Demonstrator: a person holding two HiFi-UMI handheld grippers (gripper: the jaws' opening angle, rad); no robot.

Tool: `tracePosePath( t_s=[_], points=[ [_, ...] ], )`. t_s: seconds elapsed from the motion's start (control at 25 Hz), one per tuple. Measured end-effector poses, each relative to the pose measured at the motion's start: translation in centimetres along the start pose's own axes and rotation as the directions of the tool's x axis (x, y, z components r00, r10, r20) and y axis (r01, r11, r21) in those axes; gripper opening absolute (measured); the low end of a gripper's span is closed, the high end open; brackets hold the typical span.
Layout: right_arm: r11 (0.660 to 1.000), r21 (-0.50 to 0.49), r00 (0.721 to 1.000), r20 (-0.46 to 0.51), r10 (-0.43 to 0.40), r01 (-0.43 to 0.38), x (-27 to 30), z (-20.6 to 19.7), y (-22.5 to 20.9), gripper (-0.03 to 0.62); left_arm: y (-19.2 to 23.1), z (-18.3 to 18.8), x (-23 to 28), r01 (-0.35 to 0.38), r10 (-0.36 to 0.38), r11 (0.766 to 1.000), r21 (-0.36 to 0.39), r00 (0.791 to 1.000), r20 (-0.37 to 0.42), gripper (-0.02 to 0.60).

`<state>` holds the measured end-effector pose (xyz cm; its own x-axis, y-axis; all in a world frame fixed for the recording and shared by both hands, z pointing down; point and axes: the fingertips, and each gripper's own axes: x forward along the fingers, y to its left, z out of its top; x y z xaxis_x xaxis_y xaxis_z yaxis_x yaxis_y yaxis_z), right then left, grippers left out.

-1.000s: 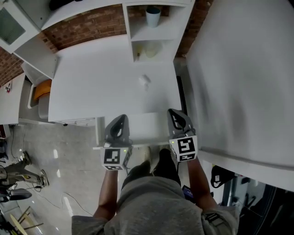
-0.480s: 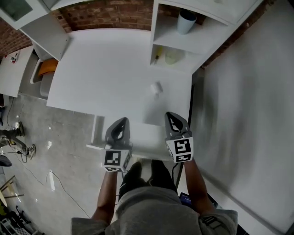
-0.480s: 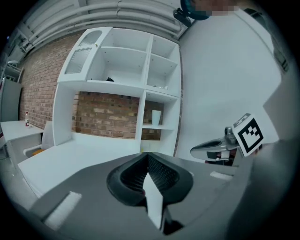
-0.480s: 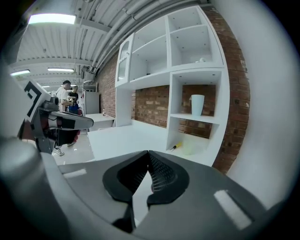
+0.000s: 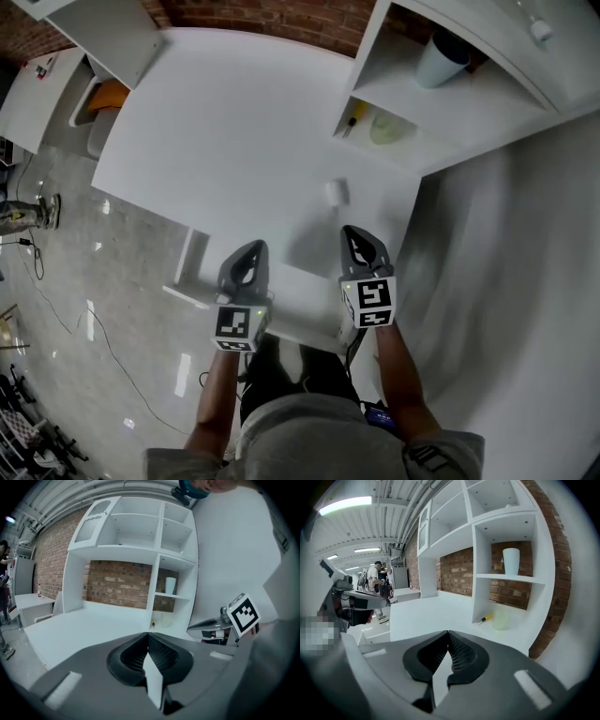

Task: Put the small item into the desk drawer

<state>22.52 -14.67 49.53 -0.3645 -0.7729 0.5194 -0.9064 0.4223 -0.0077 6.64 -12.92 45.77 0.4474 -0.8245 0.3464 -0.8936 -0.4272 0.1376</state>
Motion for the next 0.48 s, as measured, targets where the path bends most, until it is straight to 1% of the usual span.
tracePosePath(
  t_s=[0.24,0.44,0.48],
  points=[
    [1.0,0.007,0.999,-0.044,0.031,-0.031,3.3,-1.9,-1.1,0.003,0.7,-2.2,1.7,-0.035,0.034,0.999,-0.018,0.999,-0.04,0.012],
    [1.0,0.013,0.998,-0.052,0.02,-0.019,5.4,-2.9,-2.1,0.006,0.9,-4.2,2.2,-0.056,0.053,0.998,-0.032,0.996,-0.068,0.012],
    [1.0,0.022,0.998,-0.053,0.022,-0.021,5.9,-3.2,-2.3,0.03,1.0,-4.5,2.3,-0.059,0.057,0.998,-0.033,0.996,-0.072,0.012]
  ],
)
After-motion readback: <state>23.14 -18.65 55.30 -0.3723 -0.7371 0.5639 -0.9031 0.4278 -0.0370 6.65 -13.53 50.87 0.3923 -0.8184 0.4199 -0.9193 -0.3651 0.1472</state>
